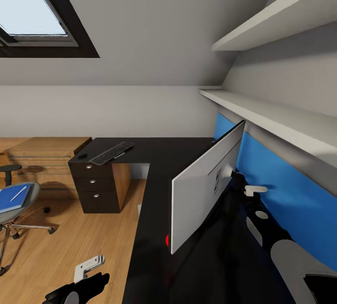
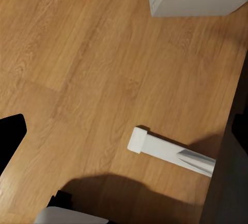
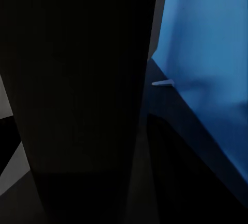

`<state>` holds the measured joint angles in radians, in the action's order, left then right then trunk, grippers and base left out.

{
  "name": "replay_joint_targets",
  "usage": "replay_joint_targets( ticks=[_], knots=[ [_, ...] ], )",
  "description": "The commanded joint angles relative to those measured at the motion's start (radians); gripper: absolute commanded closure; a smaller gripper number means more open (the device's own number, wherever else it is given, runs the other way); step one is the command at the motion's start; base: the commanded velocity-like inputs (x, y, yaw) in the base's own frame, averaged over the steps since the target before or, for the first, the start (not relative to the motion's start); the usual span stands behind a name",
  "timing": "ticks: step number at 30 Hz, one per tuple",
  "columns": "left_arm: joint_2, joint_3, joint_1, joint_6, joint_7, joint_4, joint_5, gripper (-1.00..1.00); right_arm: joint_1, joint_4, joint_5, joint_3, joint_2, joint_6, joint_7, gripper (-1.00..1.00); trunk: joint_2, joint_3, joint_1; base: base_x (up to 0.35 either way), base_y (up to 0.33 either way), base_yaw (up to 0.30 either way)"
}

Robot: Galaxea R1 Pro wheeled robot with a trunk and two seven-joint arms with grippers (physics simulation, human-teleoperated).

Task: In the bedroom, organize the workspace by keeping the computer under the desk, ensuring the monitor is on the desk, placing the keyboard on the desk next to the monitor, placing the mouse on the desk next to the keyboard, moving the folder from the swivel chair onto the desk next to the mouse, stacking the notebook on top of the folder with the pen on top of the notebook, and positioning the swivel chair next to the desk.

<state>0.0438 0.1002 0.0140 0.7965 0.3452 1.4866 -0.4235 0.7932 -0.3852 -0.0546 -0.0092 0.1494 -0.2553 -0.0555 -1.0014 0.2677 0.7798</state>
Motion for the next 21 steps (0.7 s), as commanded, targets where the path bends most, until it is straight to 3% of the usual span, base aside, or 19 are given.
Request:
replay_joint_targets(
  ticks=[1,14,21],
  knots=[
    [0.001,0.001,0.000,0.003,0.008,0.001,-0.011,-1.00,0.001,-0.001,-0.007,-0.002,0.000,-0.004,-0.001,1.00,-0.001,0.001,0.000,0.000,0.000,0.000],
    [0.001,0.001,0.000,0.003,0.008,0.001,-0.011,-1.00,0.001,-0.001,-0.008,-0.002,0.001,-0.010,0.000,1.00,-0.001,0.001,0.000,0.002,0.000,0.000],
    [0.001,0.001,0.000,0.002,0.008,0.001,-0.011,-1.00,0.001,-0.001,-0.007,-0.002,0.000,-0.009,0.000,1.00,-0.001,0.001,0.000,0.186,0.000,0.000]
  ],
)
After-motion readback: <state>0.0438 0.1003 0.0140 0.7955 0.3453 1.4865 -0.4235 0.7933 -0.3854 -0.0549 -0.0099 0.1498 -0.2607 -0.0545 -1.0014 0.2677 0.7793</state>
